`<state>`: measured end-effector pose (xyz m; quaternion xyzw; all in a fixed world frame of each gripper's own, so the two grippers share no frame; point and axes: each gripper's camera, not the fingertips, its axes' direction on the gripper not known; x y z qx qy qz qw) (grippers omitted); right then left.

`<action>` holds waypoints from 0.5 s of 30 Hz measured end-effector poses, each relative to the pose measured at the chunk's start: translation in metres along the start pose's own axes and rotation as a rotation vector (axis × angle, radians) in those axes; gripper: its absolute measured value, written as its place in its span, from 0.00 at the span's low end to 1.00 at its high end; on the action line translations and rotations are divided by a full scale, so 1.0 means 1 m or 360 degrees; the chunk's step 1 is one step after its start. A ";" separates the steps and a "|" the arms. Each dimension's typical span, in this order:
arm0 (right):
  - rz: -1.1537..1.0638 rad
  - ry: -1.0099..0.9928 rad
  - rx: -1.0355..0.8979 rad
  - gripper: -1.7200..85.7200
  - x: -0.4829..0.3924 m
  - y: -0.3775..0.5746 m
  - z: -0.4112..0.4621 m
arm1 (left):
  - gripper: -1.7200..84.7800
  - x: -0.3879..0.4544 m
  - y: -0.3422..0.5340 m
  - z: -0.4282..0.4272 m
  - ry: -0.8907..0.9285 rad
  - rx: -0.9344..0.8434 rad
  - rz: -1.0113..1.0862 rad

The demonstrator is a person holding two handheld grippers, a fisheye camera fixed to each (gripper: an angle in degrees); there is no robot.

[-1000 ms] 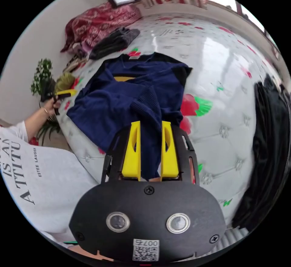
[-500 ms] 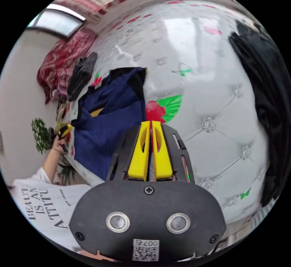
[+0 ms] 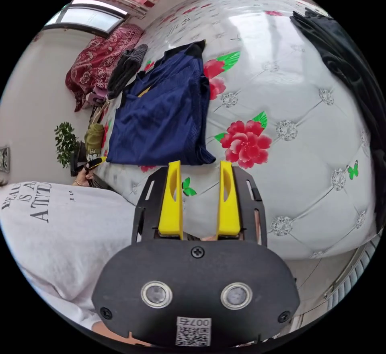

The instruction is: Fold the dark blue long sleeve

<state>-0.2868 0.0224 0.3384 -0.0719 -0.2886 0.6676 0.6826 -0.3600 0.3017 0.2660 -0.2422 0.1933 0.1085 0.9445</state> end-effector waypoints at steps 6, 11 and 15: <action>-0.0095 -0.0029 -0.0174 0.05 0.007 -0.016 0.010 | 0.03 0.011 -0.007 0.017 -0.0151 -0.0050 0.0147; -0.0187 -0.0148 -0.0027 0.03 0.011 0.019 -0.055 | 0.01 0.000 0.018 -0.024 0.0163 0.0009 0.0116; -0.0196 -0.0220 0.0057 0.02 0.021 0.081 -0.118 | 0.01 0.000 0.083 -0.054 0.0427 0.0069 0.0073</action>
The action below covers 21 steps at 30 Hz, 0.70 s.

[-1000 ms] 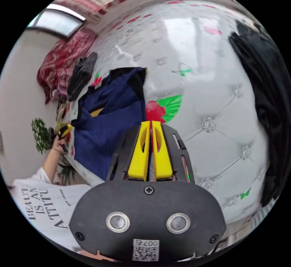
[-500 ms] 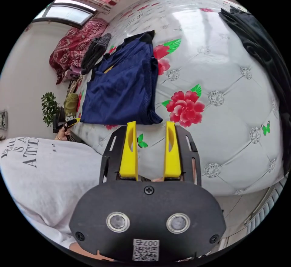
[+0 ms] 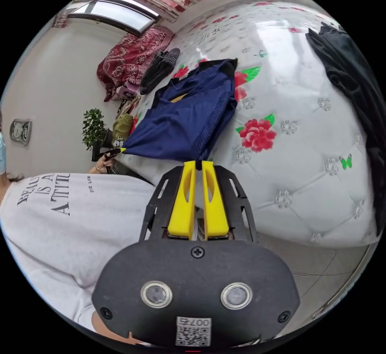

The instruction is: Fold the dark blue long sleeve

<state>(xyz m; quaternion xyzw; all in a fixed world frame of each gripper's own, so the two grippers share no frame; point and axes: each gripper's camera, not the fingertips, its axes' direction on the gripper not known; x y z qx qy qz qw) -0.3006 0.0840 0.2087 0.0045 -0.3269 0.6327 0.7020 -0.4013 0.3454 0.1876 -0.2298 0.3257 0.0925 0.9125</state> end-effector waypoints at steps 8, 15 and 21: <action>0.0295 -0.0458 0.0125 0.02 0.033 0.088 -0.097 | 0.01 0.002 0.053 -0.029 0.0467 0.0169 -0.0222; 0.0191 -0.0560 0.0323 0.02 0.045 -0.054 -0.170 | 0.02 0.009 -0.118 -0.031 0.0282 0.0234 -0.0081; 0.0369 -0.0232 0.0452 0.04 0.092 -0.215 -0.132 | 0.10 -0.020 -0.247 0.030 -0.0069 0.0235 -0.0308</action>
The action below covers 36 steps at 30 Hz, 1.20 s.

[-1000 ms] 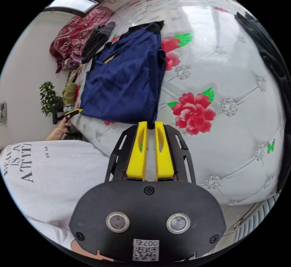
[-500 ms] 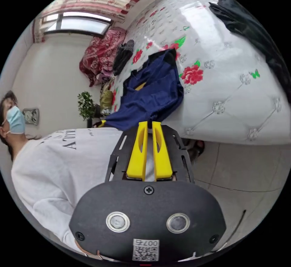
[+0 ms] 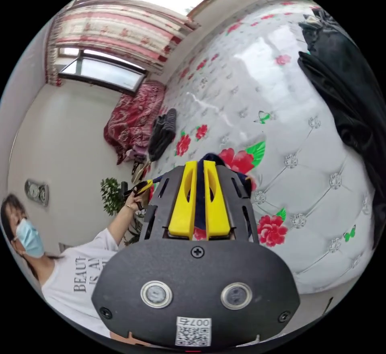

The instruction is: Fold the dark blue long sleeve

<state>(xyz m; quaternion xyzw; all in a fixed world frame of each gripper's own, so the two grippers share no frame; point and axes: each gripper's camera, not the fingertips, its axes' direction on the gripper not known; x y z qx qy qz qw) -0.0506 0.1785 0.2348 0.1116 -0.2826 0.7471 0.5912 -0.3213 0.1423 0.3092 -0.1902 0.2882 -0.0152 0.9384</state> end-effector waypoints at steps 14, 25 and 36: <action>0.0619 -0.0076 0.0214 0.11 0.148 0.135 -0.026 | 0.14 0.000 0.146 -0.018 -0.0216 -0.0026 0.0204; 0.0631 -0.0040 0.0181 0.03 0.193 0.096 -0.013 | 0.09 -0.018 0.121 0.028 -0.0145 -0.0253 0.0034; 0.0643 -0.0207 0.0365 0.02 0.191 0.132 -0.048 | 0.11 -0.043 0.132 -0.015 0.0055 -0.0190 -0.0126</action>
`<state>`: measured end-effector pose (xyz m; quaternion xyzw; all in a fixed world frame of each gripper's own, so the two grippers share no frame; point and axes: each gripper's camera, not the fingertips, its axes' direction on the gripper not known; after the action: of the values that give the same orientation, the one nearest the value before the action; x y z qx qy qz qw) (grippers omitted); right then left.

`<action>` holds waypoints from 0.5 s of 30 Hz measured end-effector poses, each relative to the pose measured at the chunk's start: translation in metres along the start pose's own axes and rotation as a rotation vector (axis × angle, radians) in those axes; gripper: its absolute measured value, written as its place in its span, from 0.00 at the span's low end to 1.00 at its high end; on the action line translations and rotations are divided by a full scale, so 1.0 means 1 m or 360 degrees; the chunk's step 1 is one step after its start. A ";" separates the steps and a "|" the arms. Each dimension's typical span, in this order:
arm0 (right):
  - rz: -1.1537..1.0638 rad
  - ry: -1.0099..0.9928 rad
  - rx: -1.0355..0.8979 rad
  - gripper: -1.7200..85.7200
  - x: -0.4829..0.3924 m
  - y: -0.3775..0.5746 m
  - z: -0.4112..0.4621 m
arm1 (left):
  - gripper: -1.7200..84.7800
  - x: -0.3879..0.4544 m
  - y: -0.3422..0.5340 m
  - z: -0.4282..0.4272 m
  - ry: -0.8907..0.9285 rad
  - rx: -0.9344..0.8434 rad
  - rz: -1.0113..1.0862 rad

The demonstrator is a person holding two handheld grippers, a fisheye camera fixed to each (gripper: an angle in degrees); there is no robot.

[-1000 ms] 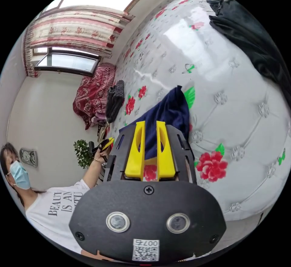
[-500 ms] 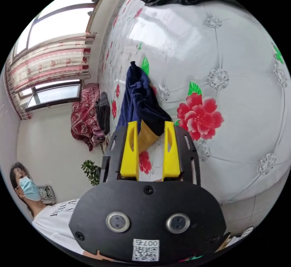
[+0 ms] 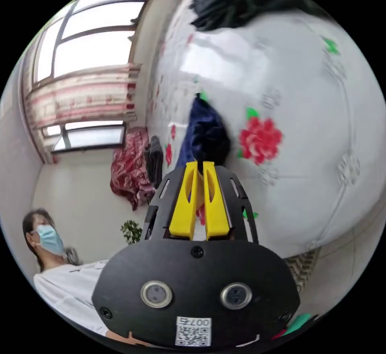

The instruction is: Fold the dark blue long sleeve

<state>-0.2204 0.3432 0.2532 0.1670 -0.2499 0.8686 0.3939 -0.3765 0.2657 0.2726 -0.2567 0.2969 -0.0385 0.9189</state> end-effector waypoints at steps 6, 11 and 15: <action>-0.1180 0.0291 -0.0577 0.02 -0.254 0.014 0.122 | 0.12 -0.018 0.014 -0.038 0.0092 0.0079 -0.0078; -0.1801 0.0283 -0.1110 0.02 -0.331 0.134 0.275 | 0.13 -0.042 0.032 -0.068 0.0227 0.0187 -0.0151; -0.1686 0.0161 -0.1525 0.02 -0.274 0.205 0.398 | 0.16 -0.058 0.046 -0.079 0.0321 0.0212 -0.0169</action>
<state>-0.1669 -0.1626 0.3831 0.0340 -0.4708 0.3620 0.8038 -0.4722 0.2832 0.2259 -0.2052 0.3705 -0.1324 0.8961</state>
